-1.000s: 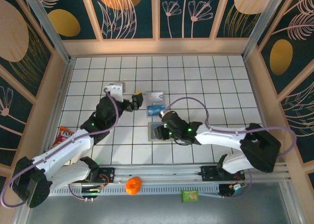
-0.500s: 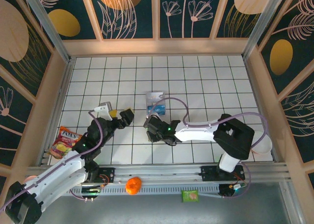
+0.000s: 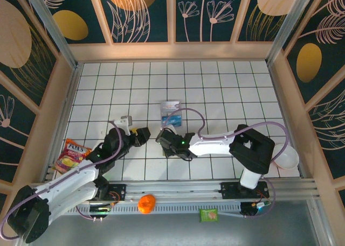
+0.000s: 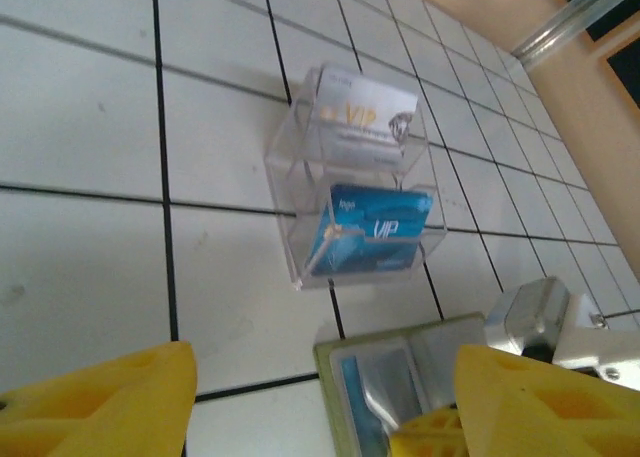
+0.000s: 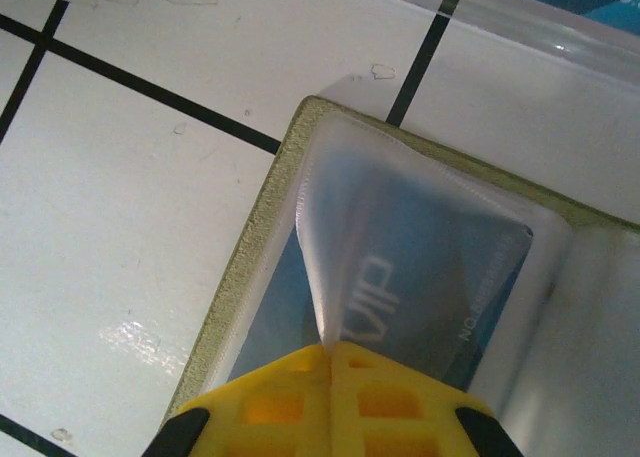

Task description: Take the credit cards out of the card holder

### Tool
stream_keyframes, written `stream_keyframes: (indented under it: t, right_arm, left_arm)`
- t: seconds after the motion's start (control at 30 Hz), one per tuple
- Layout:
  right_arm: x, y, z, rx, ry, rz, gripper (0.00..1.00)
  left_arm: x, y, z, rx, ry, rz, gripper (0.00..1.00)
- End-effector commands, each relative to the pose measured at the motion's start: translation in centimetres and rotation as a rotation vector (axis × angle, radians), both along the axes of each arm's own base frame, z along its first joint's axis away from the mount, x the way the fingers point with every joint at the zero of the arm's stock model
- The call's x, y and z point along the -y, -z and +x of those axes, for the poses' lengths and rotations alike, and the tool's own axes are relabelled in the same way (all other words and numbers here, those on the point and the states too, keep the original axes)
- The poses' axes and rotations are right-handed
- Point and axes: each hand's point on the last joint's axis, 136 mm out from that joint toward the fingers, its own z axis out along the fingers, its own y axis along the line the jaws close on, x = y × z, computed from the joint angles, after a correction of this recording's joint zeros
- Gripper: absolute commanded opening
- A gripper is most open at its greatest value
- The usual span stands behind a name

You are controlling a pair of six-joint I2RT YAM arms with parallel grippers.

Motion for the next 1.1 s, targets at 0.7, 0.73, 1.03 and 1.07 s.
stream_keyframes:
  t: [0.7, 0.73, 1.03, 1.07]
  right_arm:
    - [-1.7, -3.0, 0.1, -0.051, 0.009, 0.276, 0.0]
    - [-1.7, -3.0, 0.1, -0.053, 0.01, 0.277, 0.0]
    - [-1.8, -2.6, -0.1, -0.069, 0.011, 0.278, 0.0]
    - [-1.7, -2.6, 0.0, -0.069, 0.016, 0.276, 0.0]
  left_arm:
    - [7.7, 6.7, -3.3, -0.219, 0.274, -0.008, 0.09]
    - [7.6, 7.1, -3.4, -0.232, 0.275, 0.005, 0.08]
    - [8.2, 8.4, -3.5, -0.269, 0.302, 0.042, 0.11]
    - [8.2, 8.5, -3.6, -0.271, 0.305, 0.045, 0.1]
